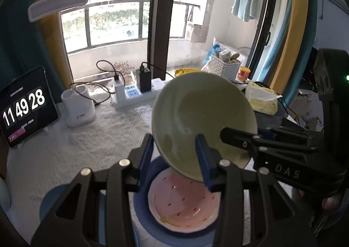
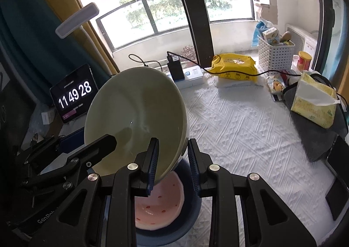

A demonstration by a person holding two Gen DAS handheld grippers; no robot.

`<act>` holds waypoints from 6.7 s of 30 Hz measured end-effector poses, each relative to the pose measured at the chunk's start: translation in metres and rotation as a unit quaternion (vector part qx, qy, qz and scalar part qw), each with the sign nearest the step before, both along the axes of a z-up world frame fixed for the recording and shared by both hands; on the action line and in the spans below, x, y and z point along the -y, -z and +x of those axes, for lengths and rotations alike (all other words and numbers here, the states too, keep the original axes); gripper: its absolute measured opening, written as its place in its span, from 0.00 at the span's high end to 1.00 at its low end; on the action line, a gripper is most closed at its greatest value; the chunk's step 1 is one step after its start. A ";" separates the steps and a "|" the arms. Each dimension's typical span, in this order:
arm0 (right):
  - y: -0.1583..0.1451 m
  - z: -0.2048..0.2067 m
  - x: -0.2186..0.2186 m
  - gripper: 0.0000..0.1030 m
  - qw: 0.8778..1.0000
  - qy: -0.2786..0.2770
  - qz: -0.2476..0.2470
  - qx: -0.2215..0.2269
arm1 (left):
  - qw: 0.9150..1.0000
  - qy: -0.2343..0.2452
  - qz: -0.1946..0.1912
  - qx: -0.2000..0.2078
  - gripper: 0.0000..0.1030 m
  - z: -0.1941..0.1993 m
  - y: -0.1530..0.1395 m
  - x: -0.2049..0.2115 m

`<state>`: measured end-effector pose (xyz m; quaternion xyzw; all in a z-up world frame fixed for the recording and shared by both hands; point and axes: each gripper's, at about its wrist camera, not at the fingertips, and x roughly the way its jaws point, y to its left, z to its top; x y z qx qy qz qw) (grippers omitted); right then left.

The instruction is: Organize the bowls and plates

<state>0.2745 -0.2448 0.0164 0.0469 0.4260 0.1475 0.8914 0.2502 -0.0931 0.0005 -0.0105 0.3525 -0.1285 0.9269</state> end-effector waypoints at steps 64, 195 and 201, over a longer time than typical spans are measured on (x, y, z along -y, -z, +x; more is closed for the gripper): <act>0.069 -0.037 -0.024 0.70 0.995 -0.016 -0.056 -0.085 | 0.995 -0.008 -0.014 -0.098 0.61 -0.046 0.081 -0.008; -0.089 -0.227 -0.029 0.36 0.947 0.019 -0.078 0.312 | 0.933 -0.168 -0.030 0.316 0.10 -0.258 -0.043 -0.099; -0.087 -0.225 -0.028 0.36 0.948 0.020 -0.076 0.308 | 0.936 -0.162 -0.028 0.312 0.10 -0.254 -0.042 -0.095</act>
